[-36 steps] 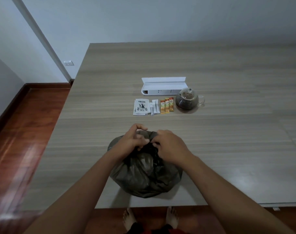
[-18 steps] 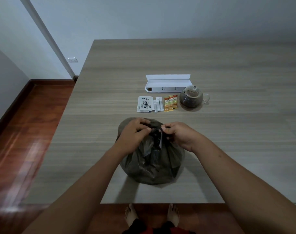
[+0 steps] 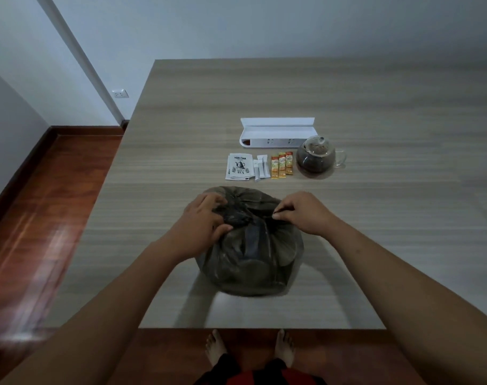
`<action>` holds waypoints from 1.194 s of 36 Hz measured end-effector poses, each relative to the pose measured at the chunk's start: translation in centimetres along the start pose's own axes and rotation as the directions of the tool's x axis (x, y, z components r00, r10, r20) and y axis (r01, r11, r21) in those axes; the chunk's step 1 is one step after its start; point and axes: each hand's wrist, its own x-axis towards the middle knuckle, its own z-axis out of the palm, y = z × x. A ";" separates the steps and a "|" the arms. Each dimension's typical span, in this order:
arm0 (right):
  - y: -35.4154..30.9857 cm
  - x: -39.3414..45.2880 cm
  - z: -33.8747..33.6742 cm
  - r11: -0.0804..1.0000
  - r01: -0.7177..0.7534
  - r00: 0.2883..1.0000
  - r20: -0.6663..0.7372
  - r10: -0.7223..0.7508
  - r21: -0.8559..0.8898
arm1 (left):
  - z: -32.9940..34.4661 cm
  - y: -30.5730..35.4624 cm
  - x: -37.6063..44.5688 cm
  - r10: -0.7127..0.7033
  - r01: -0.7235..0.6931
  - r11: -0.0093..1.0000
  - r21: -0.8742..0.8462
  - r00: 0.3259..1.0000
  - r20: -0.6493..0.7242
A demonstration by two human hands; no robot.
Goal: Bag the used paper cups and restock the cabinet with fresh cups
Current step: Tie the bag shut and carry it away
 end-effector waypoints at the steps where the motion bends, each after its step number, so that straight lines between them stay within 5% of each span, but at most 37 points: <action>1: 0.2 -0.1 0.2 1.000 0.001 1.000 -0.002 -0.001 -0.028 | 0.1 -0.3 -0.5 0.009 -0.009 1.000 0.027 1.000 0.008; 10: 0.8 -0.5 2.1 0.999 -0.019 0.997 -0.077 0.015 -0.044 | -1.7 -1.5 -2.4 -0.049 0.047 0.994 0.102 0.999 0.014; 16: -0.9 -1.3 1.4 0.982 -0.080 0.986 -0.131 0.102 0.169 | -3.9 -2.2 -1.2 -0.117 0.119 0.988 0.102 0.993 -0.028; 19: -1.4 -1.7 1.3 0.941 -0.132 0.979 -0.107 0.173 0.311 | -4.3 -1.7 -0.4 -0.129 0.131 0.991 0.023 0.990 -0.051; 21: -1.5 -1.9 1.4 0.897 -0.169 0.971 -0.088 0.223 0.409 | -4.5 -0.9 0.2 -0.188 0.178 0.968 -0.177 0.981 -0.044; 26: -0.1 -2.4 1.8 0.792 -0.246 0.943 -0.051 0.329 0.559 | -4.2 1.5 0.7 -0.336 0.316 0.651 -0.690 0.935 0.111; 33: 0.8 -3.1 1.7 0.723 -0.253 0.930 -0.046 0.366 0.643 | -1.8 1.5 -0.3 -0.416 0.349 0.310 -0.884 0.886 0.204; 38: 0.7 -3.5 1.8 0.609 -0.169 0.940 -0.058 0.335 0.775 | -1.6 3.6 1.6 -0.414 0.210 -0.093 -0.973 0.881 0.229; 43: -0.5 -3.7 2.3 0.383 -0.033 0.946 -0.094 0.309 0.923 | -1.4 4.7 3.1 -0.380 0.223 -0.167 -0.961 0.884 0.271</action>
